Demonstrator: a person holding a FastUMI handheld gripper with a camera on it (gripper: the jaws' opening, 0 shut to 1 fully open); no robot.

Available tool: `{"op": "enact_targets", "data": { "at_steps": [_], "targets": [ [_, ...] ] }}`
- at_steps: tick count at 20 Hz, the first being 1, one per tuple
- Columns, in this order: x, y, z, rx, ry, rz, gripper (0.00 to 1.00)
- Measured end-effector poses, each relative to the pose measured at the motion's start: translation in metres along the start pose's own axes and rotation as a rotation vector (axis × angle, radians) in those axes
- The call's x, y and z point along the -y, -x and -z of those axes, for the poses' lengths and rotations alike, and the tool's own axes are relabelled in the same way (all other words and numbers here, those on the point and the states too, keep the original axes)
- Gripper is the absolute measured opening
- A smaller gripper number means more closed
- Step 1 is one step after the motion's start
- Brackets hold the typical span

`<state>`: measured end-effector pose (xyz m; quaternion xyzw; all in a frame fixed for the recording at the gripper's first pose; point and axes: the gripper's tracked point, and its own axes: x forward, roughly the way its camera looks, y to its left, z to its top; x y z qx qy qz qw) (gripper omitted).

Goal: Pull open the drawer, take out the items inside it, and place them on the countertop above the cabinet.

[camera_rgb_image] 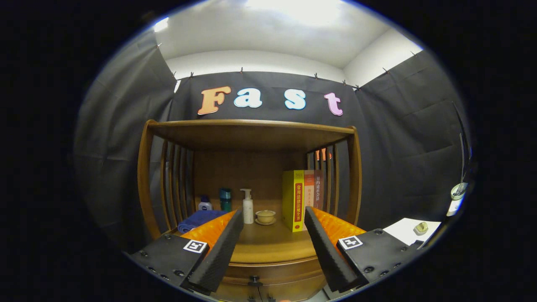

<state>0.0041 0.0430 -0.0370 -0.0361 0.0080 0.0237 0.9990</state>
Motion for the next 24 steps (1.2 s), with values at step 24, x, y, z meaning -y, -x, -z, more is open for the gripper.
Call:
{"op": "enact_targets", "data": {
  "at_steps": [24],
  "targets": [
    [-0.027,0.002,0.299,-0.295,-0.006,-0.038,0.97]
  ]
}}
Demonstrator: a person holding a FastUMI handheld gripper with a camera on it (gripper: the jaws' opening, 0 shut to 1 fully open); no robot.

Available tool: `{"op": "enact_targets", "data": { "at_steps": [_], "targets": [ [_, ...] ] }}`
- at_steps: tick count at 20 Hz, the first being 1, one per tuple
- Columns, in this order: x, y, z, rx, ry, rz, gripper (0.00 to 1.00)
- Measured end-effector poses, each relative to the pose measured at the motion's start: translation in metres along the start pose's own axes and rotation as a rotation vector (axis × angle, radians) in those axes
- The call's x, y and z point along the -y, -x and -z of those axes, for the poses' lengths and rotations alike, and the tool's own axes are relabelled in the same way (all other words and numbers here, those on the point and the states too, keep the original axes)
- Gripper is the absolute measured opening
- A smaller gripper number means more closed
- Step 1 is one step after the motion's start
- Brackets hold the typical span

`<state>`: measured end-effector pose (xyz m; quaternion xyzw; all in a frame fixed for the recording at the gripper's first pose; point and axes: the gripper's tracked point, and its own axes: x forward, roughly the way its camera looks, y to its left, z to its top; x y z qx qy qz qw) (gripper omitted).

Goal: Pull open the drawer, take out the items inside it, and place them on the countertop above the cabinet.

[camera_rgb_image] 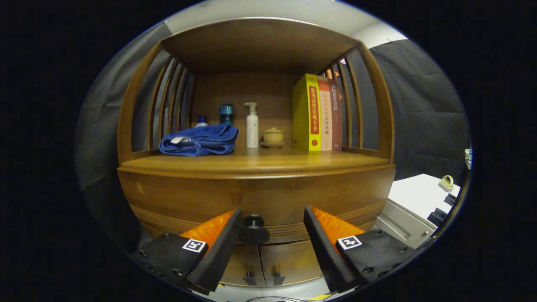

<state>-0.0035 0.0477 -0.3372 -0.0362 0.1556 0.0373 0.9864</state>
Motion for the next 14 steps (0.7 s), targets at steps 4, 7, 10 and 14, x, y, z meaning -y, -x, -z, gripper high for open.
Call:
{"op": "enact_targets", "data": {
  "at_steps": [4,7,10,14],
  "targets": [
    [-0.004,-0.009,0.023,-0.06,-0.04,-0.007,0.92],
    [-0.014,-0.014,0.022,-0.061,-0.049,-0.026,0.78],
    [-0.019,-0.017,0.022,-0.064,0.022,-0.031,0.56],
    [-0.019,-0.015,0.025,-0.085,0.039,-0.033,0.47]
  ]
}}
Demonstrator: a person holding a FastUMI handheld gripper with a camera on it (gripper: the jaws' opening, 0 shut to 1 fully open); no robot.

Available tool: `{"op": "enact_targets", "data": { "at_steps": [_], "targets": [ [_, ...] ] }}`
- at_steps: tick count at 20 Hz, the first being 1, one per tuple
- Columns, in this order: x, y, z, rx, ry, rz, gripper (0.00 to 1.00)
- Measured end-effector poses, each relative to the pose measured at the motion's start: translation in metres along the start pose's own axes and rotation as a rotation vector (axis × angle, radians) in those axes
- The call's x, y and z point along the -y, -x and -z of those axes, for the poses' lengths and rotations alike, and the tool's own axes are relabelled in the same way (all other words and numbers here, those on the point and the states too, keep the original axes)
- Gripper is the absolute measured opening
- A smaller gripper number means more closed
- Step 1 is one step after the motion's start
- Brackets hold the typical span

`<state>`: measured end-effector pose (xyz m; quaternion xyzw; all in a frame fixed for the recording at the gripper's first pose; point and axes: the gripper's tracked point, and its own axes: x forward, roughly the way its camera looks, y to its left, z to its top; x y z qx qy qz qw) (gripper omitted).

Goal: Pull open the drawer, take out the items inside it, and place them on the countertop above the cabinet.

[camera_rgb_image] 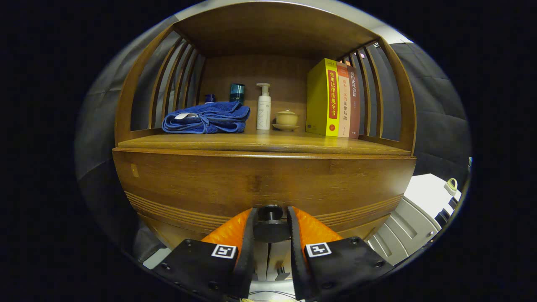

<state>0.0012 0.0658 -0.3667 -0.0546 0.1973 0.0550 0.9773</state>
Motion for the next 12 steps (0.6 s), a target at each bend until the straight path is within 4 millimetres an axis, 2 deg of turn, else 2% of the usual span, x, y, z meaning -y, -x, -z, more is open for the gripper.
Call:
{"op": "enact_targets", "data": {
  "at_steps": [6,12],
  "targets": [
    [0.0,0.024,0.001,-0.002,-0.001,-0.019,0.41],
    [0.002,0.063,0.006,-0.035,0.002,-0.022,0.41]
  ]
}}
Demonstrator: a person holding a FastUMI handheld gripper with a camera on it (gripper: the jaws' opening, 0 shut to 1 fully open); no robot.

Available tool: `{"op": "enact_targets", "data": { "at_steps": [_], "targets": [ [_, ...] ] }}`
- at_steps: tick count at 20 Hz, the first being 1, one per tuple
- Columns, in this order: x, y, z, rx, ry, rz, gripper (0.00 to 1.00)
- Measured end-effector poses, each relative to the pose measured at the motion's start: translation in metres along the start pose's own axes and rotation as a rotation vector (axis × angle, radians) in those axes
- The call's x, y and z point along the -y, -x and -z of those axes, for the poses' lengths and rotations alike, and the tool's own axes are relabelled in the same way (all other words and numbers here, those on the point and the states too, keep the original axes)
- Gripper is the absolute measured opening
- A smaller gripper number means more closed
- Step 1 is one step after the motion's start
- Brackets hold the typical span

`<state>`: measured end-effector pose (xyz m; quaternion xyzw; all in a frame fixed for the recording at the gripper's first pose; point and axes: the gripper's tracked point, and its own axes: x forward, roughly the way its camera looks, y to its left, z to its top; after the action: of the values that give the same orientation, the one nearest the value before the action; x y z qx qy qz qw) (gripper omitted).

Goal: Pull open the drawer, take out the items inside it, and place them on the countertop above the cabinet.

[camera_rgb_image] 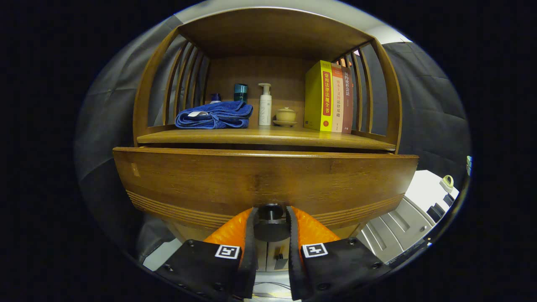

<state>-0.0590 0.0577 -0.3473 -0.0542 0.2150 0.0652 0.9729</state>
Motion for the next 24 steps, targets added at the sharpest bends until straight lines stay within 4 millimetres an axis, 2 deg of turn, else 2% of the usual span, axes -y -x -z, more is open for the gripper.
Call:
{"op": "enact_targets", "data": {
  "at_steps": [8,12,15,16,24],
  "targets": [
    [0.002,0.054,0.013,-0.032,-0.015,-0.01,0.4],
    [0.0,0.063,0.017,-0.05,-0.03,-0.019,0.41],
    [0.001,0.077,0.021,-0.052,-0.044,-0.021,0.4],
    [0.003,0.081,0.022,-0.056,-0.045,-0.018,0.35],
    [0.007,0.114,0.031,-0.096,-0.042,-0.012,0.35]
  ]
}}
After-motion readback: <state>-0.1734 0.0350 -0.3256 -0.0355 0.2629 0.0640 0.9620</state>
